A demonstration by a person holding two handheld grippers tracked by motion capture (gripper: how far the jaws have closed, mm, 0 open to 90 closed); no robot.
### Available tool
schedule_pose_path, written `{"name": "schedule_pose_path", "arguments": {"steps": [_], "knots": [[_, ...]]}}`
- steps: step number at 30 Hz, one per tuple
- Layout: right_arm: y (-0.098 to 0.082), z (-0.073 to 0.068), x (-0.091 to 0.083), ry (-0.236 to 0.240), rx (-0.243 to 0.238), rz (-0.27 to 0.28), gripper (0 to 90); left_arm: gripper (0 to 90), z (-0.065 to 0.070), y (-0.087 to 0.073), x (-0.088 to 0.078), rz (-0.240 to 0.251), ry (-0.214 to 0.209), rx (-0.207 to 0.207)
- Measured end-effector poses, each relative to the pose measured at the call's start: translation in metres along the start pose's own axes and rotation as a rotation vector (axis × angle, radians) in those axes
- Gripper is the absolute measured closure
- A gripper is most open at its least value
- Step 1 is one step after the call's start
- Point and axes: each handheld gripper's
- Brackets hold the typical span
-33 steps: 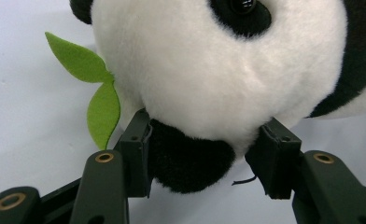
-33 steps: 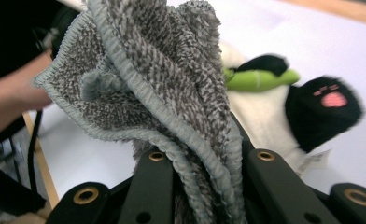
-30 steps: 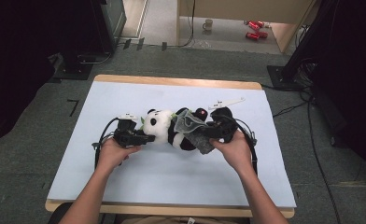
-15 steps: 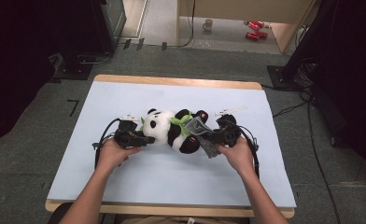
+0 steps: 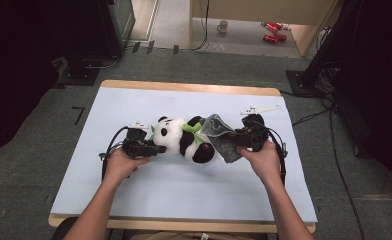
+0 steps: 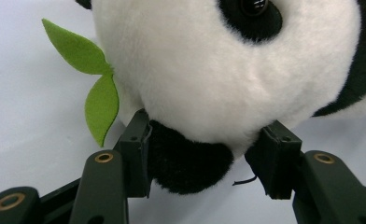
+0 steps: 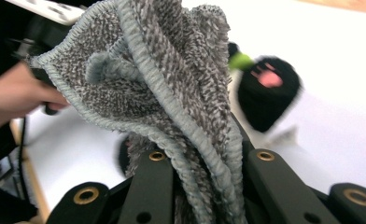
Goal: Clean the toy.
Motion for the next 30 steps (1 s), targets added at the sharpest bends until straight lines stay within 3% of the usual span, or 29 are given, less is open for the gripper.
{"name": "schedule_pose_path", "arguments": {"steps": [4, 5, 9, 10, 11, 15, 23, 30], "knots": [[0.0, -0.015, 0.0, 0.026, -0.036, -0.003, 78.7, 47.3, 0.0, 0.0, 0.0, 0.002, 0.001, -0.003], [-0.001, -0.025, 0.004, 0.041, -0.054, -0.014, 78.6, 47.2, 0.0, 0.0, 0.0, 0.0, 0.0, -0.002], [-0.006, -0.037, 0.017, 0.054, -0.092, -0.046, 78.3, 47.3, 0.0, 0.0, 0.0, -0.003, 0.0, 0.0], [-0.006, -0.037, 0.017, 0.054, -0.092, -0.046, 78.3, 47.3, 0.0, 0.0, 0.0, -0.003, 0.0, 0.0], [-0.011, -0.036, 0.029, 0.015, -0.113, -0.073, 78.3, 47.3, 0.001, 0.0, 0.0, -0.005, 0.002, 0.003], [-0.017, -0.025, 0.043, 0.028, -0.109, -0.082, 78.3, 47.3, 0.002, 0.0, 0.0, -0.014, 0.003, 0.017], [-0.018, -0.006, 0.043, 0.049, -0.052, -0.06, 78.2, 47.2, 0.002, 0.0, 0.001, -0.014, 0.006, 0.024], [-0.018, -0.001, 0.043, 0.038, -0.032, -0.057, 78.1, 47.2, 0.002, 0.0, 0.001, -0.016, 0.005, 0.028]]}}
Point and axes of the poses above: each handheld gripper's, and its own axes: x roughly forward along the jaws, y roughly out of its top, z roughly to its right, and after that the axes turned 15 degrees about x, right-handed
